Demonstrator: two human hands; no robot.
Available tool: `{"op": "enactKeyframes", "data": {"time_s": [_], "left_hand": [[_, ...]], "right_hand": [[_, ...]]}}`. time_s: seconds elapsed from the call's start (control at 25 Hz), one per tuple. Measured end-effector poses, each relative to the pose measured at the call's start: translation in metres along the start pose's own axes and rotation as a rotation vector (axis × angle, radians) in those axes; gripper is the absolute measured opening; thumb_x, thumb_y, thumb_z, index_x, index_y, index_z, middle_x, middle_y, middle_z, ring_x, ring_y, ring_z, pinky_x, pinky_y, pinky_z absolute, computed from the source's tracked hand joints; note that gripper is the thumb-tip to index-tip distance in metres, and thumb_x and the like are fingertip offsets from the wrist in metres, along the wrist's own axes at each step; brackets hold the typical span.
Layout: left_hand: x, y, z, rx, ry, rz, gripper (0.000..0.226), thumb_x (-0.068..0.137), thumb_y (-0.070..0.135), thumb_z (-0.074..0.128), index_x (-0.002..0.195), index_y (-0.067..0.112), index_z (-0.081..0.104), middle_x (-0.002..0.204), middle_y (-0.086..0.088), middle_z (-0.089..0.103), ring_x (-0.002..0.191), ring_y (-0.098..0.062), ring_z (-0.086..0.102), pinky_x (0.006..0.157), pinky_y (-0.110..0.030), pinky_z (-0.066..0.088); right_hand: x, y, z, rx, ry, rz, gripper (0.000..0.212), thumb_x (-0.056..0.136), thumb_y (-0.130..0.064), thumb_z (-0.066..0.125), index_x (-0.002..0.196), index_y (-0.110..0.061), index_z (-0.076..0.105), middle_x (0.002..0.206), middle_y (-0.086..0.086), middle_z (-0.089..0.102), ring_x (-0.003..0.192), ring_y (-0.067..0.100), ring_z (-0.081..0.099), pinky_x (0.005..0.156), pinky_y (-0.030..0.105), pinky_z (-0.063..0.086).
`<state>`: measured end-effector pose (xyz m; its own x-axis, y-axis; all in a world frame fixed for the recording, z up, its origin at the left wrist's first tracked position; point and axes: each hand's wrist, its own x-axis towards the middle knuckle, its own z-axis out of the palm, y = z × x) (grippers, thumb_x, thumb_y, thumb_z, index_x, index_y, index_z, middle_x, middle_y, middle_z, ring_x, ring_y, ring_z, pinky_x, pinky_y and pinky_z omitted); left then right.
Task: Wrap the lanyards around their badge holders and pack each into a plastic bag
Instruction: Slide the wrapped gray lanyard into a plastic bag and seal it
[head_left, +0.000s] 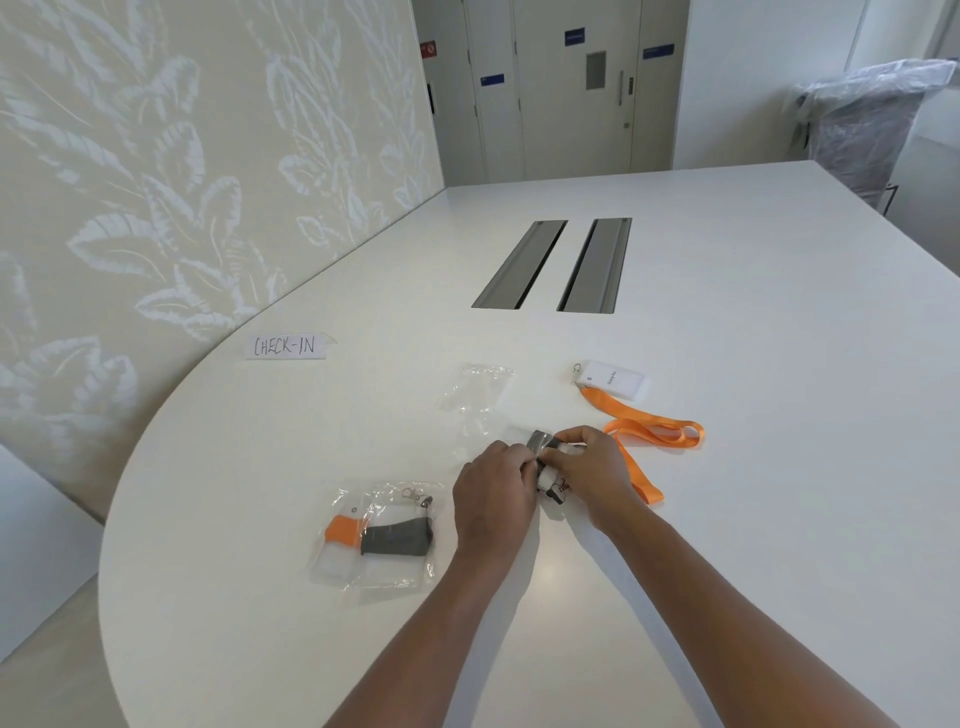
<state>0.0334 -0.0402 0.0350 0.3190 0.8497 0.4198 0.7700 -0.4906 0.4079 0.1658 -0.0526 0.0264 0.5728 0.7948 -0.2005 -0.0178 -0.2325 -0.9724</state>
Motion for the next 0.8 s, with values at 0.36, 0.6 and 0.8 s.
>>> {"op": "enactKeyframes", "data": {"time_s": [0.36,0.6,0.8], "left_hand": [[-0.005,0.001,0.000,-0.230,-0.013,-0.087,0.009,0.092,0.030,0.067,0.088,0.027,0.074,0.079,0.006,0.068,0.072,-0.014,0.062,0.064,-0.035,0.051],[0.003,-0.006,-0.005,-0.376,-0.204,-0.062,0.008,0.086,0.028,0.071,0.083,0.026,0.078,0.071,0.009,0.073,0.065,-0.009,0.066,0.065,-0.036,0.055],[0.017,-0.013,-0.032,-0.205,-0.203,0.011,0.011,0.093,0.033,0.064,0.086,0.029,0.071,0.074,0.007,0.072,0.067,-0.014,0.065,0.067,-0.035,0.055]], "right_hand": [[0.003,-0.002,0.003,0.048,0.005,0.043,0.028,0.077,-0.018,0.084,0.095,-0.015,0.063,0.087,0.009,0.068,0.063,0.018,0.063,0.053,0.029,0.050],[0.002,-0.004,0.002,0.011,-0.023,0.040,0.020,0.082,-0.012,0.073,0.098,-0.014,0.061,0.086,0.010,0.073,0.059,0.017,0.060,0.051,0.027,0.047],[-0.002,-0.013,0.002,-0.018,-0.146,-0.013,0.024,0.078,-0.012,0.076,0.097,-0.014,0.061,0.084,0.008,0.071,0.059,0.018,0.060,0.047,0.025,0.044]]}}
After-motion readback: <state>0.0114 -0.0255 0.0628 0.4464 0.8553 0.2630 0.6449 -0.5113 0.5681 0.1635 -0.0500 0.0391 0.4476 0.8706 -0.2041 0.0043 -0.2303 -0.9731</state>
